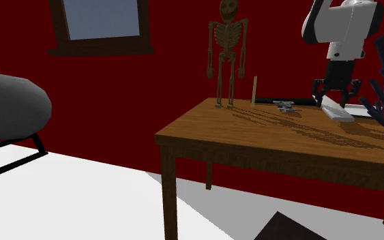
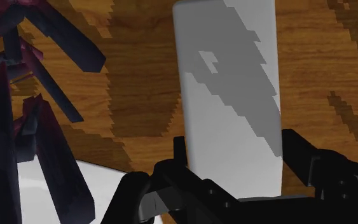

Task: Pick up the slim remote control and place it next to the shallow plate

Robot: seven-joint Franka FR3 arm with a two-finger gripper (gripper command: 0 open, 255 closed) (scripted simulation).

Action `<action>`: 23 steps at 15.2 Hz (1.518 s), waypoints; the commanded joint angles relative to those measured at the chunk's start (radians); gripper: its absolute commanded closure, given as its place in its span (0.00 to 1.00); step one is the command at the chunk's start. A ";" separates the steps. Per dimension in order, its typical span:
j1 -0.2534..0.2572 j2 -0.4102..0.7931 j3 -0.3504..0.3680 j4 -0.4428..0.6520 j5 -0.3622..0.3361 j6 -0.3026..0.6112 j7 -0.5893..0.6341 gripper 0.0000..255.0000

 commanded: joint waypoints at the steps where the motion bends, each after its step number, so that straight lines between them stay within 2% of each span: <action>1: -0.030 0.063 -0.010 0.003 0.009 -0.007 0.008 1.00; 7: -0.031 0.063 -0.009 0.003 0.008 -0.006 0.008 1.00; 8: -0.042 0.065 -0.011 -0.001 0.011 -0.002 -0.007 0.00; 10: -0.038 0.091 -0.004 0.026 0.016 -0.004 0.008 0.00; 11: -0.024 0.063 -0.007 -0.017 0.010 0.011 0.013 0.00; 12: -0.031 0.078 -0.005 -0.006 0.015 0.015 0.007 0.00; 17: -0.030 0.021 -0.020 0.068 -0.012 -0.110 0.022 0.00; 23: -0.030 0.021 -0.020 0.068 -0.012 -0.110 0.022 0.00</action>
